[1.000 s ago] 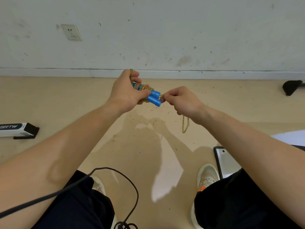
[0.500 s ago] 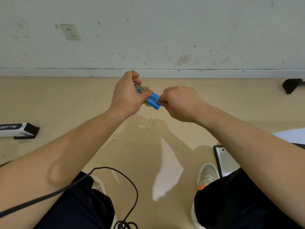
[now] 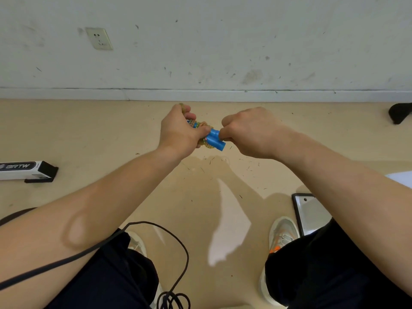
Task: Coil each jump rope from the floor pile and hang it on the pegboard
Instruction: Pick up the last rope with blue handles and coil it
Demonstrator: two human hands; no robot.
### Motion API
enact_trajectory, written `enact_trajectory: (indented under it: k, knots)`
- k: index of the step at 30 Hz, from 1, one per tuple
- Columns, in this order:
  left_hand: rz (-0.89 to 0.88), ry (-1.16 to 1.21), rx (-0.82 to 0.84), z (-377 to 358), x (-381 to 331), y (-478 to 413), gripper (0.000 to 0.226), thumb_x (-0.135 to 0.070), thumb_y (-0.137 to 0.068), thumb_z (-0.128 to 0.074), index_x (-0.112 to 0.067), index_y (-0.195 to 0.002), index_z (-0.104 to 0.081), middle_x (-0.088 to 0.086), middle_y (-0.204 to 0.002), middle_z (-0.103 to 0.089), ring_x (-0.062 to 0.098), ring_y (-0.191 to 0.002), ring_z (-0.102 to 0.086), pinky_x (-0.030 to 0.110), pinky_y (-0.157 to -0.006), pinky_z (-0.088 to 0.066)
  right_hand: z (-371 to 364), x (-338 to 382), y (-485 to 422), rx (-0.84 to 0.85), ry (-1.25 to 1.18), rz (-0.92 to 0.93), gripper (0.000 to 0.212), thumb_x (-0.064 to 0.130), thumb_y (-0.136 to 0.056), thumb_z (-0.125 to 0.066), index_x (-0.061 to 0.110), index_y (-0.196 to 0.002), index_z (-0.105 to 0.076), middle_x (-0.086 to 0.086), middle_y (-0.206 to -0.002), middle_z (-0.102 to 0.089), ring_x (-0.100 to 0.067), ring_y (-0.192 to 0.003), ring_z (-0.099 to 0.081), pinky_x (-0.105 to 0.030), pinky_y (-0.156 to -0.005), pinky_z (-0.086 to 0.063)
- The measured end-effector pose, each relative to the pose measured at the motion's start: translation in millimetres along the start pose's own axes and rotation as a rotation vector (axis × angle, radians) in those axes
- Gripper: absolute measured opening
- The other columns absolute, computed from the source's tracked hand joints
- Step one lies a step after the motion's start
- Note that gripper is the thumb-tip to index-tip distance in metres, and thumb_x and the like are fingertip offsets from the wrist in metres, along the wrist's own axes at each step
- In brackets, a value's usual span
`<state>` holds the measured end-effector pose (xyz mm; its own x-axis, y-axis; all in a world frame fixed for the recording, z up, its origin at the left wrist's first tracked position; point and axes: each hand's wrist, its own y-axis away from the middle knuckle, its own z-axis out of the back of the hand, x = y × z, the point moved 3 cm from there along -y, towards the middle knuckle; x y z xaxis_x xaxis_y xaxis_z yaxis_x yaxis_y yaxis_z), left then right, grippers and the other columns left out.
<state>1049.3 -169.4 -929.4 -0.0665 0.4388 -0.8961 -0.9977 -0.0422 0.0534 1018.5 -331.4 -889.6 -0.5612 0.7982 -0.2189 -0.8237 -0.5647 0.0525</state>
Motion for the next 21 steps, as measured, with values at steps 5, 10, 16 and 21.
enact_trajectory:
  k: [5,10,16,21]
  knots:
    - [-0.111,-0.091,0.055,-6.6,4.5,4.0,0.066,-0.02,-0.079,-0.082,-0.012,-0.135,-0.049,-0.007,-0.11,-0.055,0.022,-0.102,-0.065,0.044,-0.08,-0.06,-12.3,-3.3,1.4,-0.004,-0.212,-0.114,0.024,0.022,-0.098,-0.048,0.034,-0.106,-0.068,0.01,-0.087,-0.052,-0.023,-0.084,-0.055,-0.028,-0.057,-0.034]
    - [-0.165,-0.18,0.187,-20.5,-1.1,16.6,0.076,-0.027,-0.077,-0.082,-0.016,-0.141,-0.041,-0.006,-0.119,-0.048,0.013,-0.107,-0.058,0.022,-0.084,-0.051,-20.7,-12.4,1.7,0.057,-0.536,-0.266,0.022,0.024,-0.096,-0.05,0.03,-0.095,-0.071,0.011,-0.078,-0.061,-0.02,-0.083,-0.055,-0.031,-0.063,-0.043]
    - [-0.226,-0.364,0.308,-28.9,-4.2,26.2,0.12,-0.044,-0.055,-0.094,-0.014,-0.148,-0.024,-0.006,-0.125,-0.031,0.006,-0.106,-0.045,0.019,-0.086,-0.04,-24.1,-6.6,-0.5,0.074,-0.786,-0.331,0.024,0.019,-0.094,-0.054,0.019,-0.084,-0.075,0.005,-0.063,-0.06,-0.012,-0.055,-0.047,-0.03,-0.055,-0.041]
    - [-0.275,-0.48,0.31,-28.1,-2.5,25.7,0.113,-0.042,-0.059,-0.09,-0.012,-0.148,-0.026,-0.008,-0.127,-0.032,0.008,-0.107,-0.049,0.023,-0.085,-0.044,-24.9,-5.2,-0.9,0.09,-0.93,-0.355,0.025,0.02,-0.094,-0.057,0.018,-0.081,-0.077,0.004,-0.053,-0.05,-0.009,-0.045,-0.035,-0.025,-0.049,-0.033]
